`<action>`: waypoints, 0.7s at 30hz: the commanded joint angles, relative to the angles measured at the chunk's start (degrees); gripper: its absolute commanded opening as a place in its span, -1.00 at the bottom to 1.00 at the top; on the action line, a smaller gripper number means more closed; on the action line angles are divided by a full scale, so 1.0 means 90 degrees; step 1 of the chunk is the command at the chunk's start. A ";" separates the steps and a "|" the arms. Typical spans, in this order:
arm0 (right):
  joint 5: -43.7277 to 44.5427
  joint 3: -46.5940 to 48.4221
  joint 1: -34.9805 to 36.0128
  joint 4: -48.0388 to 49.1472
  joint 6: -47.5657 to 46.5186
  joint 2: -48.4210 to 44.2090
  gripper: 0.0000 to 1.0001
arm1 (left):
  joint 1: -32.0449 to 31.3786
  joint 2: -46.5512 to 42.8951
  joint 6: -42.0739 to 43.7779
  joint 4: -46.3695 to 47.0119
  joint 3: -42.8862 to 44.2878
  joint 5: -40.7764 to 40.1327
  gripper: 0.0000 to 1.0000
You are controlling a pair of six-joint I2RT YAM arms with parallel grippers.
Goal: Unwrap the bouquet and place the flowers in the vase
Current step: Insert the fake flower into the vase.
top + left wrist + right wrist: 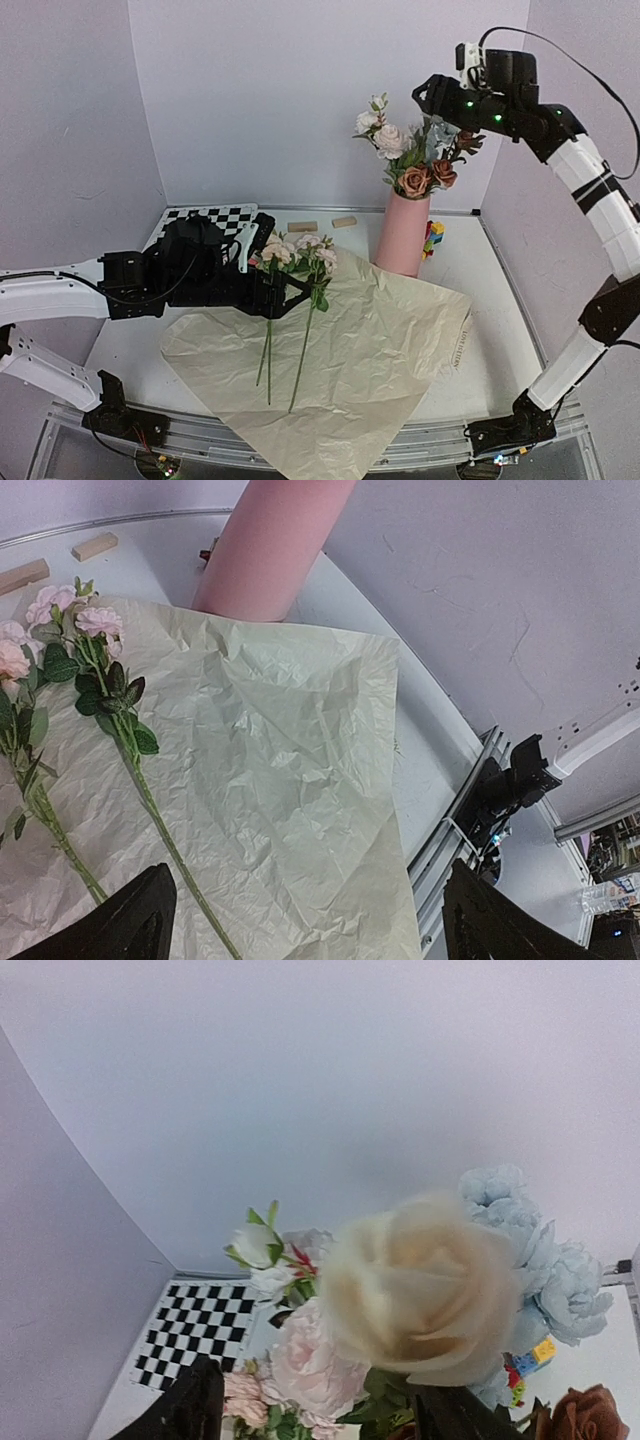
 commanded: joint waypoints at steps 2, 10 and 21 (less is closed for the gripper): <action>-0.1239 -0.0860 0.0010 0.0320 0.0299 -0.0924 0.58 | -0.0024 -0.0207 -0.0029 0.0173 -0.0030 0.0003 0.87; -0.0884 -0.1640 0.0018 0.0320 0.0375 -0.1328 0.64 | -0.0024 -0.0106 0.0003 0.0173 0.0031 0.0034 0.88; 0.0678 -0.0881 0.0005 0.0305 0.0696 -0.0759 0.14 | -0.0022 -0.0120 -0.0033 0.0180 0.0018 0.0033 0.88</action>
